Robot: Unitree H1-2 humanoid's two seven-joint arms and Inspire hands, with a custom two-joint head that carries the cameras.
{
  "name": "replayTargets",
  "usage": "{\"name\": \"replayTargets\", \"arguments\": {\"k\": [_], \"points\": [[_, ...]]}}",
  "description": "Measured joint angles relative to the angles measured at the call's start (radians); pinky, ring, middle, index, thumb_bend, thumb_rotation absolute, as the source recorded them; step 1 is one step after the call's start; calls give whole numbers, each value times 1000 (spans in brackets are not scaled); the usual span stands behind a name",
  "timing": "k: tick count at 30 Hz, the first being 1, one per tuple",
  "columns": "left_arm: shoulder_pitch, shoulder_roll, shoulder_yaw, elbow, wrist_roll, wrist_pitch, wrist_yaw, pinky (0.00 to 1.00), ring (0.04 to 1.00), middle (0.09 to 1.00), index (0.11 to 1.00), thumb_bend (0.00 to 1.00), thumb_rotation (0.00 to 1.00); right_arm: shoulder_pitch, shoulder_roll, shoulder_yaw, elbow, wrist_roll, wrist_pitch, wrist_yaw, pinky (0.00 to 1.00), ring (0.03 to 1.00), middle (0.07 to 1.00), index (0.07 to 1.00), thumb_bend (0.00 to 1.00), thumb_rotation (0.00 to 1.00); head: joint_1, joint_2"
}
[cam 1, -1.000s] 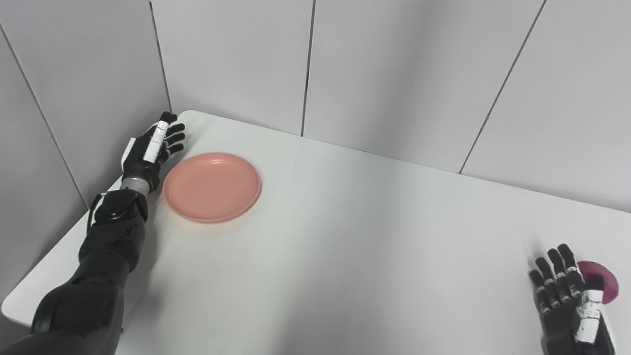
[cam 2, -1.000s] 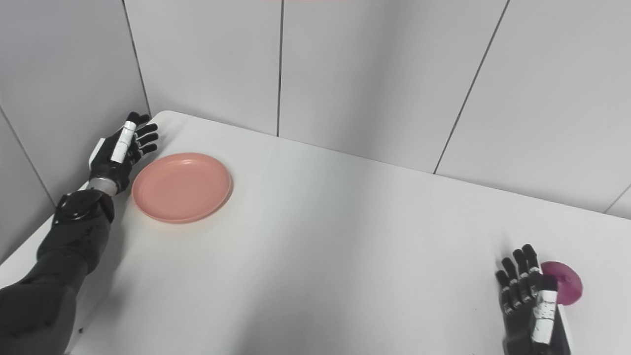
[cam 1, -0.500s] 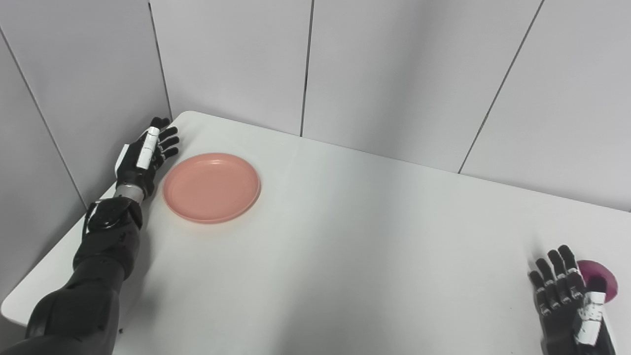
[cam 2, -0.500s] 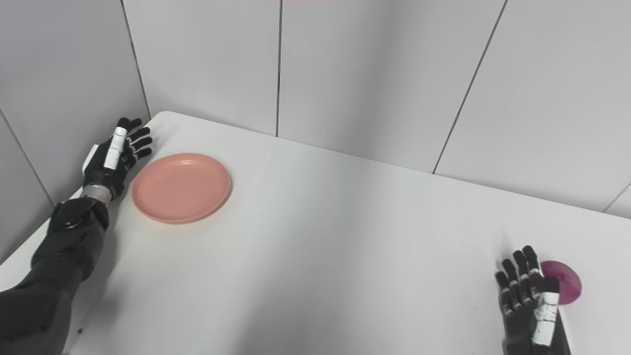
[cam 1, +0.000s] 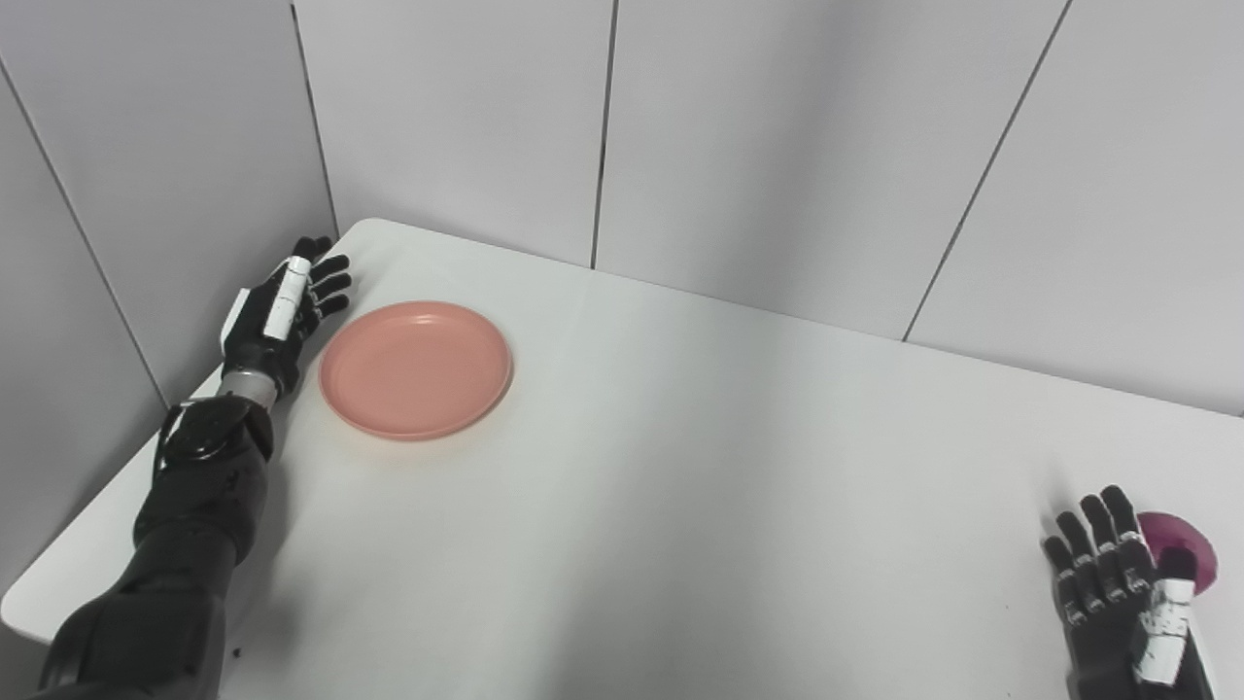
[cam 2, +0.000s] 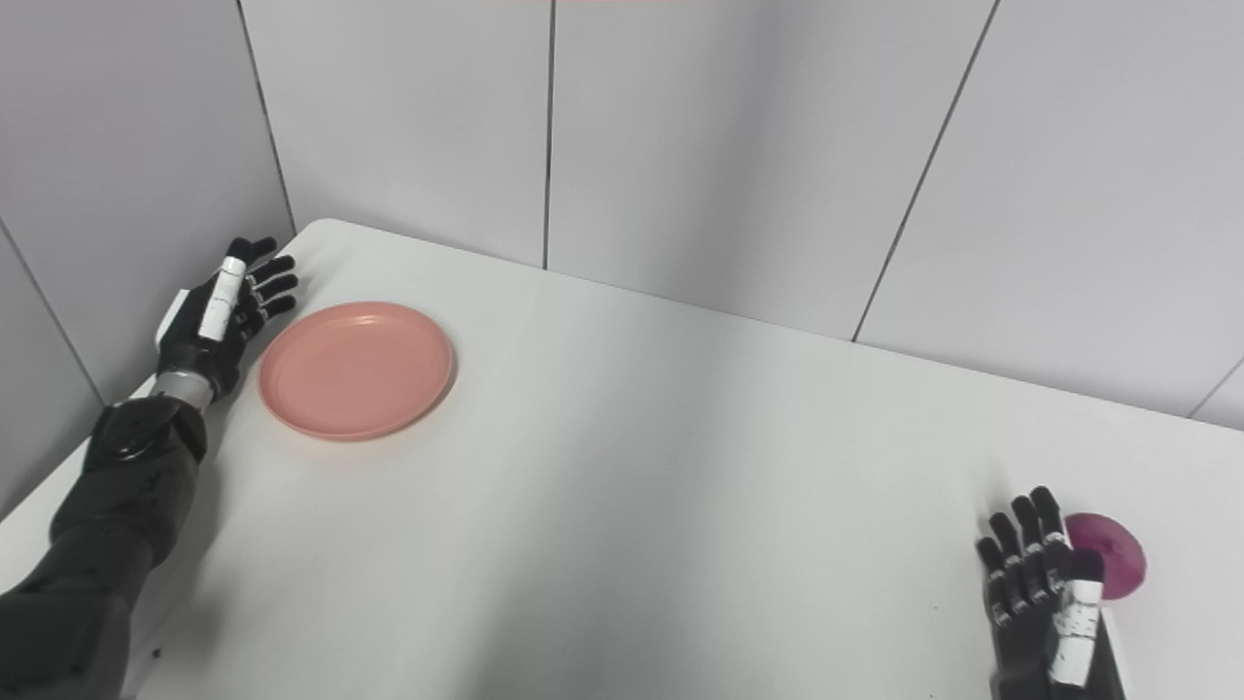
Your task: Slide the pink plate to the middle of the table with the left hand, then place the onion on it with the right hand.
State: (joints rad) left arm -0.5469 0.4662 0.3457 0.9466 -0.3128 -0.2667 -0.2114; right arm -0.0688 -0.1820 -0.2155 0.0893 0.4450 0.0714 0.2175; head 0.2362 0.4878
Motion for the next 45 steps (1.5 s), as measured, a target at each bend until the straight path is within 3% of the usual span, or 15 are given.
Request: {"name": "replayTargets", "arguments": {"k": [10,21,25,29,34,45], "points": [[41,-56,-1,-155,-19,108,17,771,814,809,825,963,777,10,0,4,-12,0,2,-3,1000,995,1000,1000,867,883,-2,3],[51,-93,-3,-232,-19,181,37,761,798,802,815,943,777,23,3,11,-33,0,3,-17,1000,1000,1000,1000,843,893,-11,11],[52,-107,-12,-248,-23,196,27,789,816,823,849,927,792,24,5,12,-36,0,4,-20,1000,998,1000,1000,823,912,-12,12],[74,-139,-41,-314,-33,225,16,787,843,836,855,927,807,27,9,12,-42,1,4,-29,1000,1000,1000,1000,806,913,-14,14],[95,-173,-87,-396,-28,286,15,865,873,866,885,913,839,29,13,18,-47,4,6,-35,1000,1000,1000,1000,793,932,-18,17],[143,-227,-143,-519,-25,358,10,836,849,860,853,894,844,38,14,24,-59,6,7,-36,1000,1000,1000,1000,806,912,-31,26]]}}
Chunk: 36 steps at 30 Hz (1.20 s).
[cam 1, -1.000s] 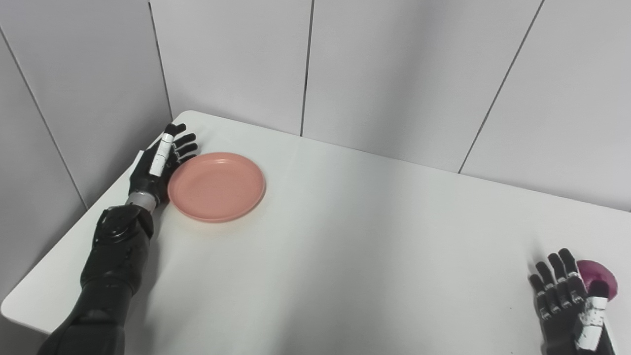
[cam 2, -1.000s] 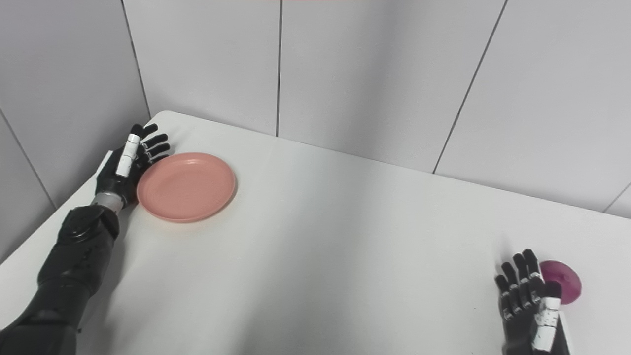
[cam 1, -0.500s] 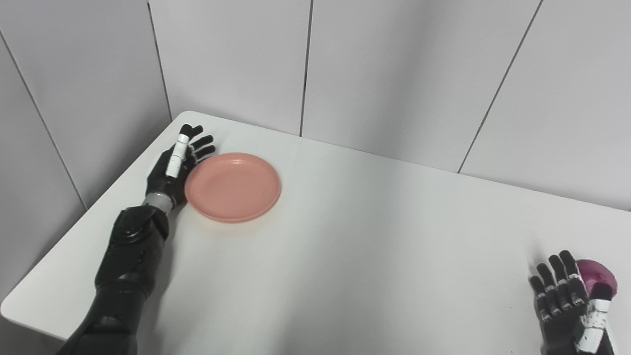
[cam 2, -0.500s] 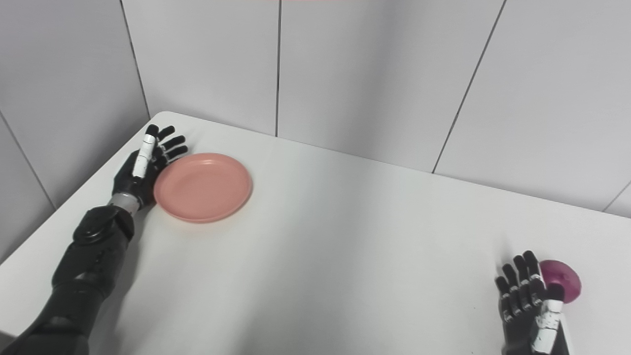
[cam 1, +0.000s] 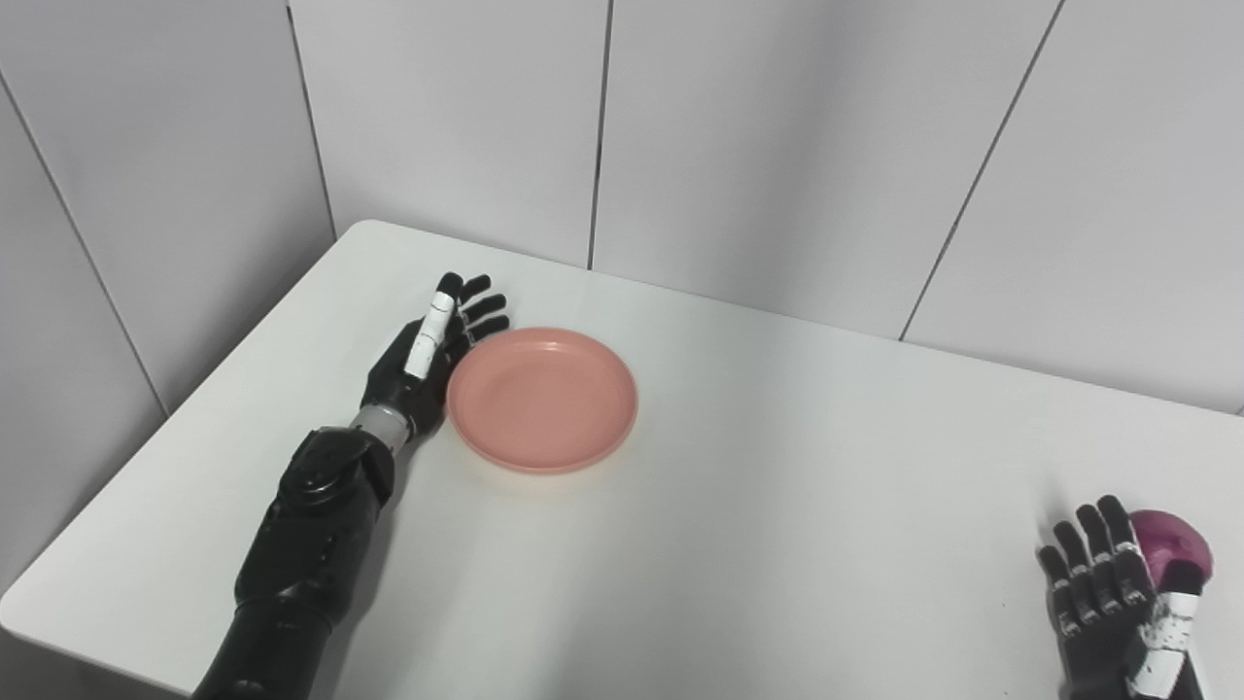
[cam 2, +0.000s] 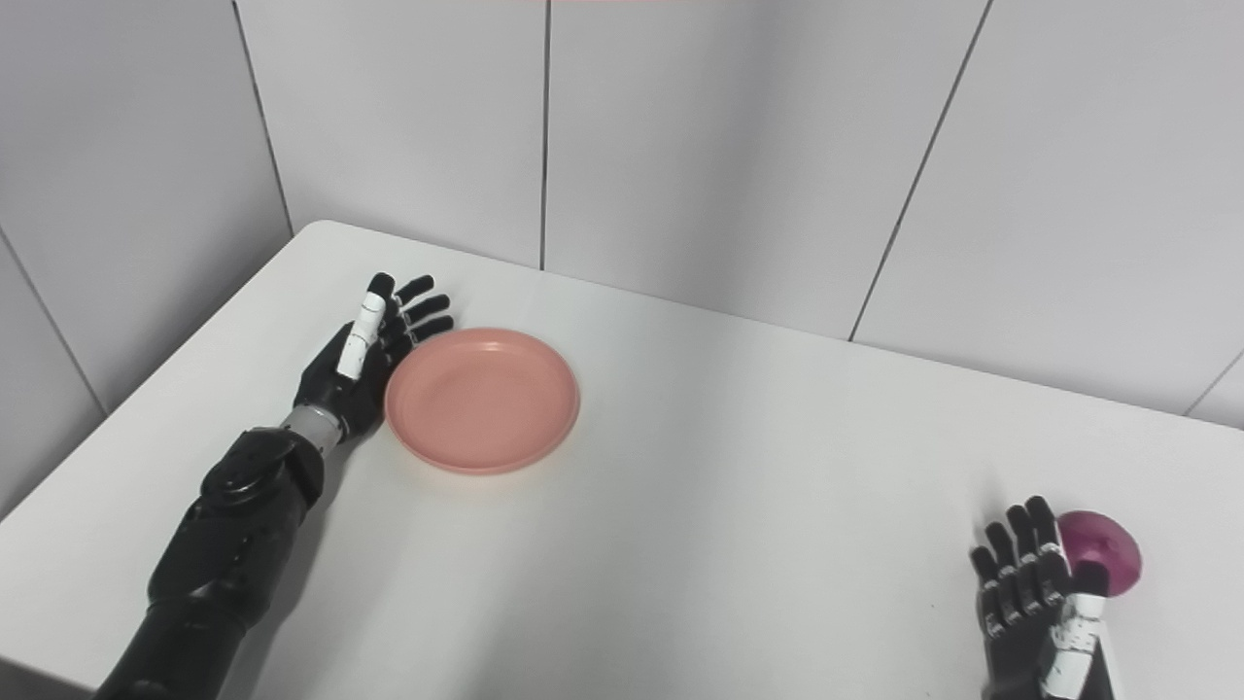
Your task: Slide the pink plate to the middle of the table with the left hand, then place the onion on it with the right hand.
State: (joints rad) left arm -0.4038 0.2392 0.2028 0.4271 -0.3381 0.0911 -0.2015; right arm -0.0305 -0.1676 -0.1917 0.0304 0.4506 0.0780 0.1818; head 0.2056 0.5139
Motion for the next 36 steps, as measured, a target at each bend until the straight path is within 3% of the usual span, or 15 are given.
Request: {"name": "replayTargets", "arguments": {"k": [8,24,36], "points": [[22,-64,-31,-67,9,41,8,866,872,876,879,888,867,3,6,3,-7,-2,2,-5,1000,1000,1000,1000,805,925,-11,5],[48,-193,-126,-103,37,38,7,864,862,865,866,874,851,3,16,14,-10,-7,2,-8,1000,989,1000,1000,830,922,-66,21],[43,-235,-220,-50,84,-37,-35,859,868,875,882,827,865,0,37,14,-10,-32,2,-20,1000,971,1000,1000,880,890,-137,37]]}}
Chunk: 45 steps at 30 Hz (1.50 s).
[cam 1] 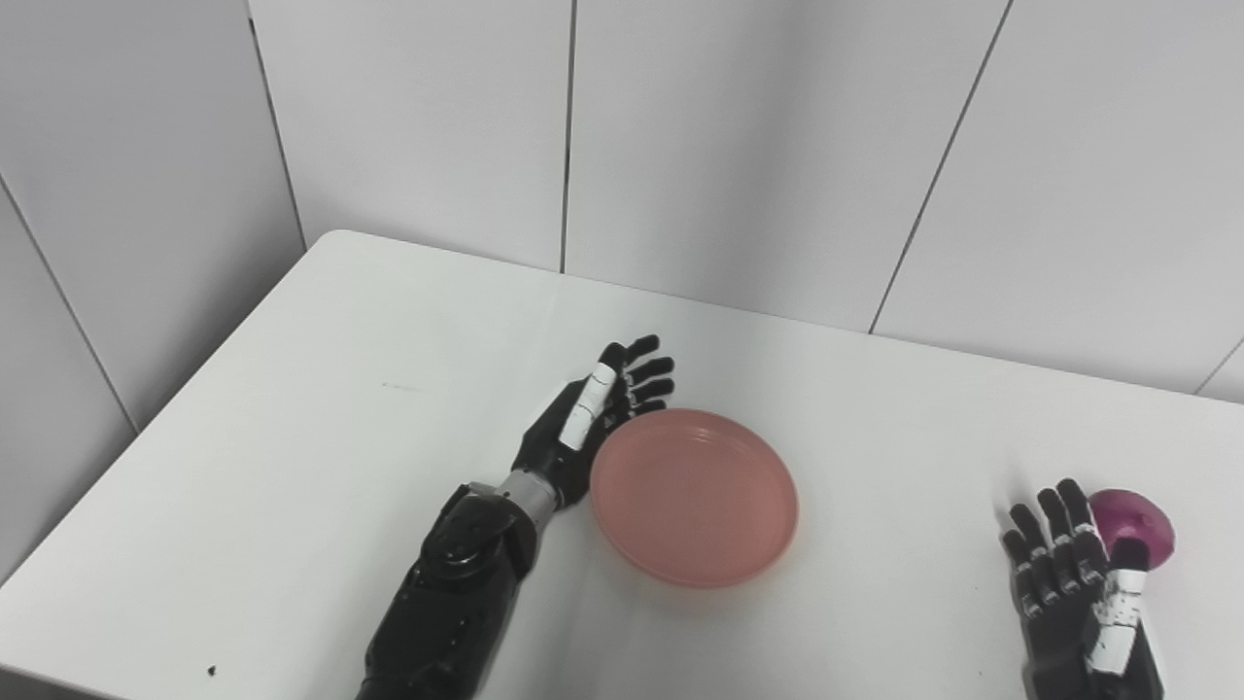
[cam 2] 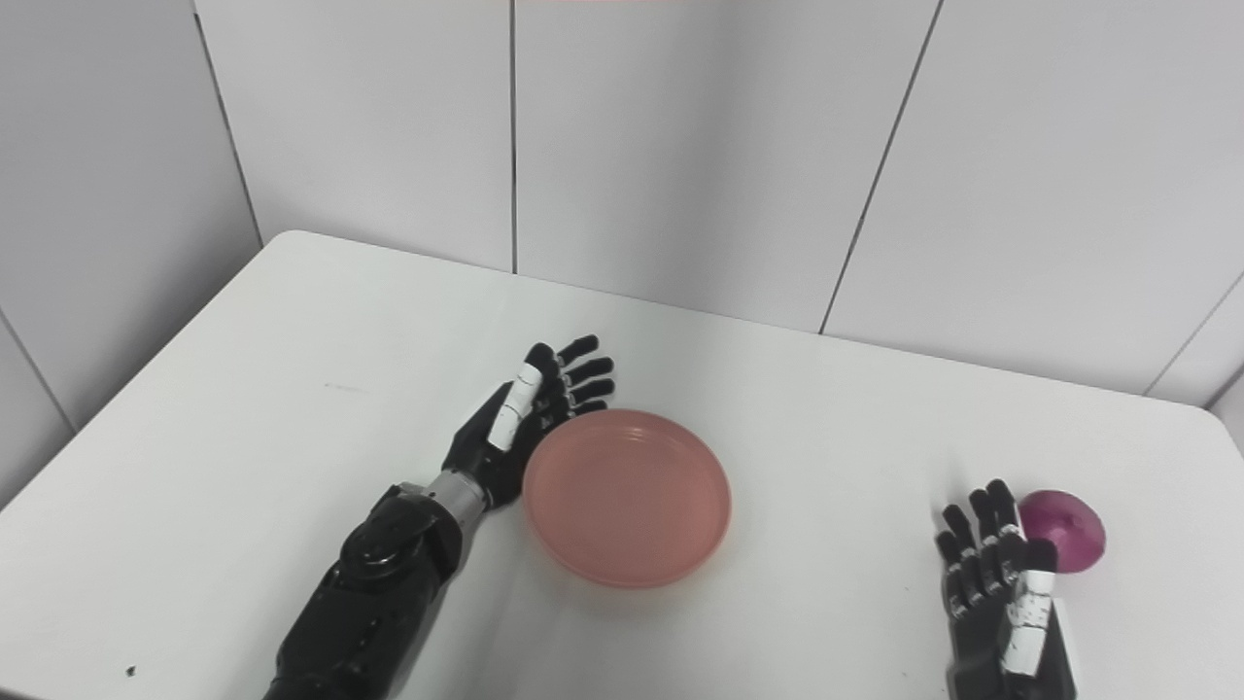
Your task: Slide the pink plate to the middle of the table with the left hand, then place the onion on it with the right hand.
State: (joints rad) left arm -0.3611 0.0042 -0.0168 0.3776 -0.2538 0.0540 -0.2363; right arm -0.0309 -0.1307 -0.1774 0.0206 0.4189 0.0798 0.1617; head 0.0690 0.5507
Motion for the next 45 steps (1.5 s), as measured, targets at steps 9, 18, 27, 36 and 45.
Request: {"name": "replayTargets", "arguments": {"k": [9,18,27,36,45], "points": [[0,-9,-6,22,-3,-4,-29,861,870,869,874,844,833,-8,27,16,0,-18,0,-8,1000,973,1000,1000,892,867,-107,12],[-8,-8,-15,52,-5,-29,-67,886,882,879,885,872,821,-17,87,41,-9,-55,0,-50,990,951,1000,1000,853,895,-176,20],[-29,0,-12,77,-4,-31,-69,887,890,883,888,854,834,-22,95,58,-8,-88,0,-52,988,944,1000,1000,855,911,-204,15],[-41,4,1,87,14,-32,-40,903,909,926,912,811,840,-25,96,71,-3,-123,-7,-47,971,942,1000,985,880,874,-225,2],[-47,20,4,69,23,-31,-23,893,902,919,905,805,855,-5,92,79,-72,-152,-3,-49,862,894,913,935,915,800,-284,-12]]}}
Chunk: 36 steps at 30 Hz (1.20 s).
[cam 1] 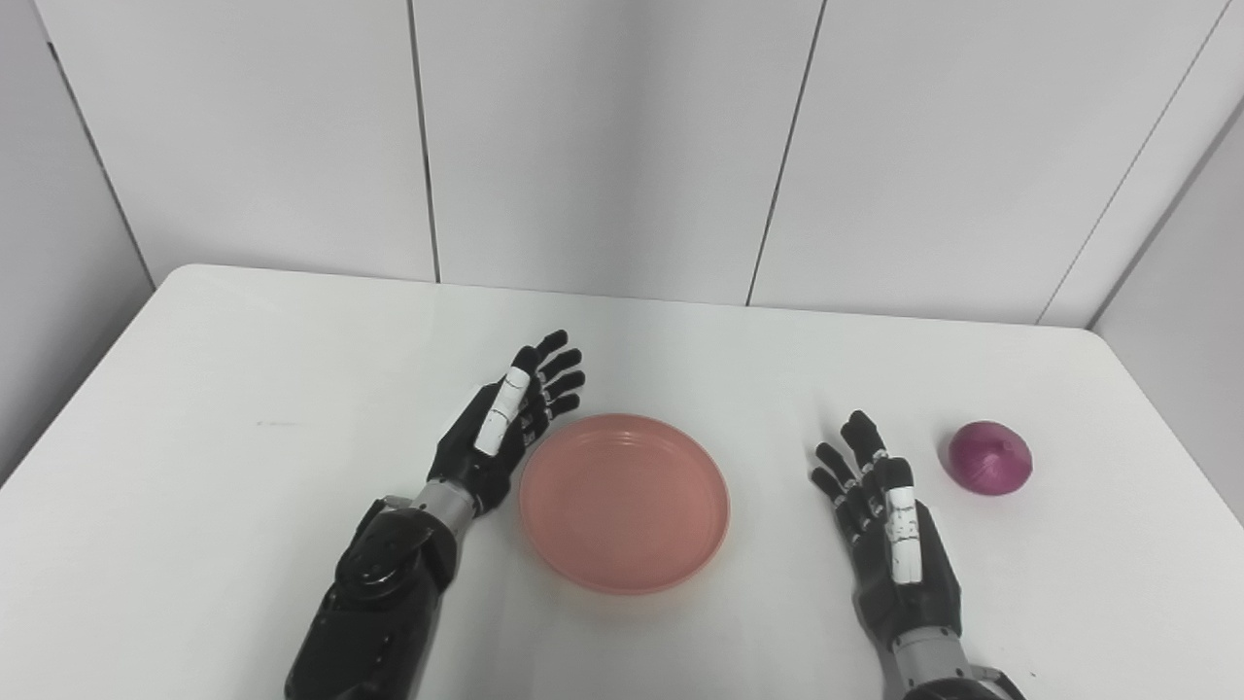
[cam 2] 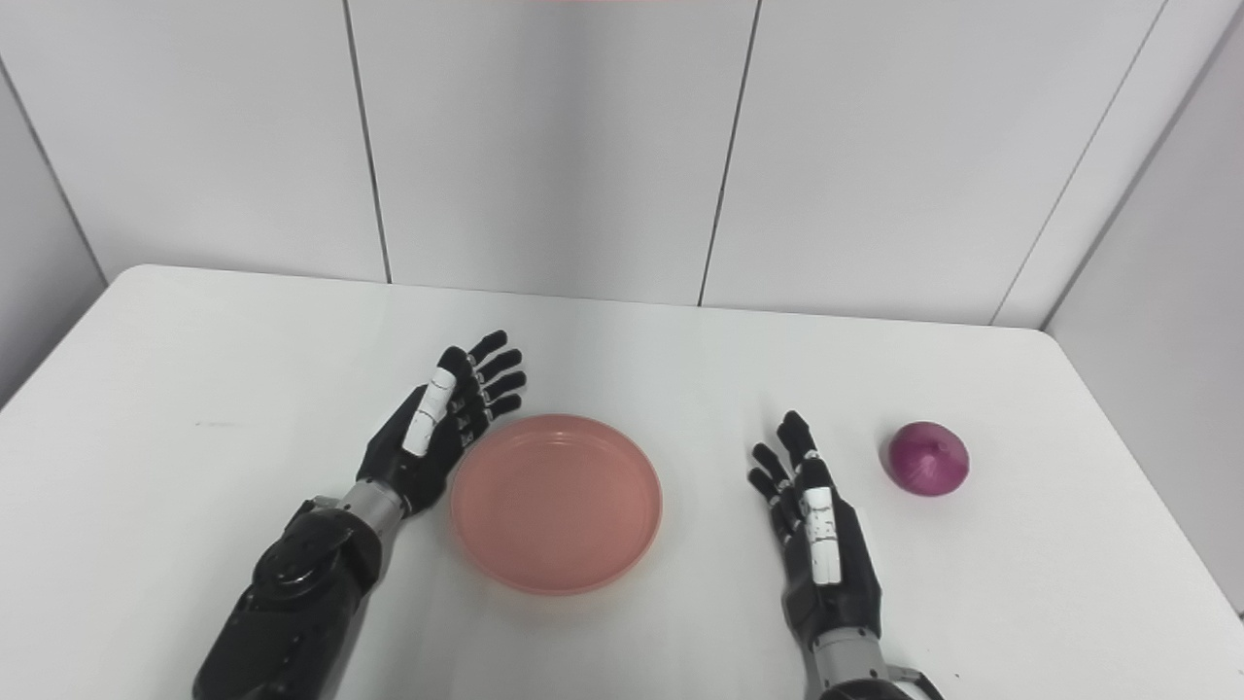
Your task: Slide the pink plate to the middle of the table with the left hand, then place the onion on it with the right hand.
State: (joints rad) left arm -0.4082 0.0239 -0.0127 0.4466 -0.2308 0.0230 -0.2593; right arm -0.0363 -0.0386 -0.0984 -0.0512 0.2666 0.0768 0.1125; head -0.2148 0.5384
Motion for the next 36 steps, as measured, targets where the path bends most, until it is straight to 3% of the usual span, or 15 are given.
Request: {"name": "replayTargets", "arguments": {"k": [4,6,8,10,12,16,23,27,33,36], "points": [[1,4,1,-2,-1,1,2,890,911,930,912,790,853,8,-39,14,-45,-53,46,-3,847,875,881,928,927,763,-31,-2],[1,5,2,-3,-4,2,0,892,911,928,909,807,845,7,-94,32,-62,-127,46,-2,812,858,863,919,918,722,-43,-2],[2,10,2,-3,-4,2,-5,893,912,928,912,807,849,-9,-156,48,-80,-215,32,6,854,901,900,929,903,641,-55,-3],[2,15,2,-2,-4,2,-11,891,911,926,910,802,850,-40,-224,57,-113,-289,30,11,837,901,906,924,931,631,-66,-5],[2,18,3,1,-4,2,-17,876,904,918,898,830,837,-76,-280,59,-154,-367,29,11,878,928,924,897,987,550,-80,-8],[-3,25,6,7,-7,2,-27,881,906,923,902,842,840,-152,-365,68,-211,-478,26,12,823,923,919,854,1000,470,-98,-12],[-7,37,19,13,-8,2,-32,863,893,909,894,859,833,-189,-454,76,-213,-614,14,31,744,832,844,776,1000,290,-124,-14],[-15,39,26,28,-8,2,-37,861,892,906,888,860,833,-246,-533,75,-204,-649,-2,60,738,809,828,776,1000,242,-135,-12],[-28,39,30,55,-8,0,-47,854,886,899,880,866,827,-338,-649,112,-136,-739,-7,129,712,835,853,797,1000,296,-135,-14],[-30,41,34,57,-8,0,-51,855,891,904,883,865,829,-365,-694,145,-121,-783,8,212,762,882,901,835,1000,188,-138,-15]]}}
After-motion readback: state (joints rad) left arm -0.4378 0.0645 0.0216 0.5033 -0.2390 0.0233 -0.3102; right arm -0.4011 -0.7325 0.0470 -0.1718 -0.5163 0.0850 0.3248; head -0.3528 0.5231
